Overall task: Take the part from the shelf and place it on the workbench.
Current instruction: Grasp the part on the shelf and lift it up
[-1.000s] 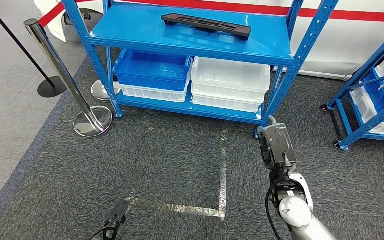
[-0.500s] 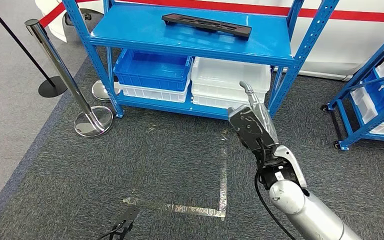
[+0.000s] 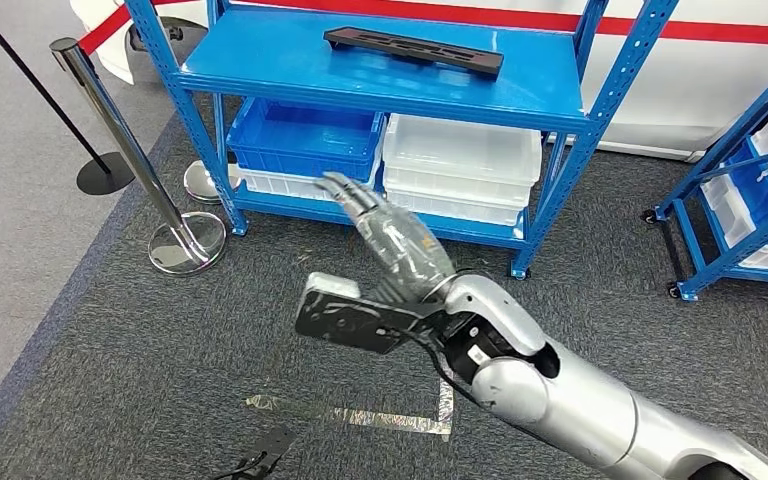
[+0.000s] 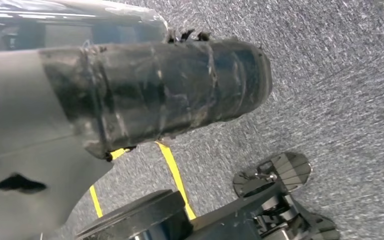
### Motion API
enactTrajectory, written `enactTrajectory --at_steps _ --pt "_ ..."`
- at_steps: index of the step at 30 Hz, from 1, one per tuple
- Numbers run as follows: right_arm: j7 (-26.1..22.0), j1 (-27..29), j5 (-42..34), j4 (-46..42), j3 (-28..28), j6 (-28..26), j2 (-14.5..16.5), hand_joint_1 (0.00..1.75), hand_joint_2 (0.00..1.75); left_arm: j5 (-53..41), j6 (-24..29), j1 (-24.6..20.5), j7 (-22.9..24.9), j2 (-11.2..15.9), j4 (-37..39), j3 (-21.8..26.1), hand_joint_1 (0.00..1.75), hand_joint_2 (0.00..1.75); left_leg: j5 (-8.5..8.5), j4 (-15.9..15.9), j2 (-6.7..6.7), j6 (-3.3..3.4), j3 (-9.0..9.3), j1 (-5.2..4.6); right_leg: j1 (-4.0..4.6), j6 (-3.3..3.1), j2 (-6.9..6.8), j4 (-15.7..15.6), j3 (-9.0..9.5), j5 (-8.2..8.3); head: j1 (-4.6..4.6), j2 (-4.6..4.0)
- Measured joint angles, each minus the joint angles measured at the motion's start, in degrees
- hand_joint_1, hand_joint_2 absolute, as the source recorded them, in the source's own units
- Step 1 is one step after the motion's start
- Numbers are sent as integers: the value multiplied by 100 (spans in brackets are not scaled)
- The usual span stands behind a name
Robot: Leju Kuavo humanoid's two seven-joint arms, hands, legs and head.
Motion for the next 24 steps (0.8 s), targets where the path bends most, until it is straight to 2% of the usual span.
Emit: enactTrajectory --at_steps 10,17,24 --pt "397 -335 522 274 831 972 262 0 175 62 -84 -13 62 5 40 -293 0 0 0 0 0 0 0 -1 -2 0 1 0 0 0 1 0" --pt "474 -356 1181 608 1316 1097 417 0 175 173 -102 -19 62 5 56 -433 0 0 0 0 1 0 1 0 -1 0 1 0 -2 0 1 0" --pt "339 -341 1236 819 1530 1212 498 0 175 207 -108 -22 62 -1 71 -538 0 0 -1 6 1 1 -1 -8 -8 1 2 -5 -3 2 -1 0"
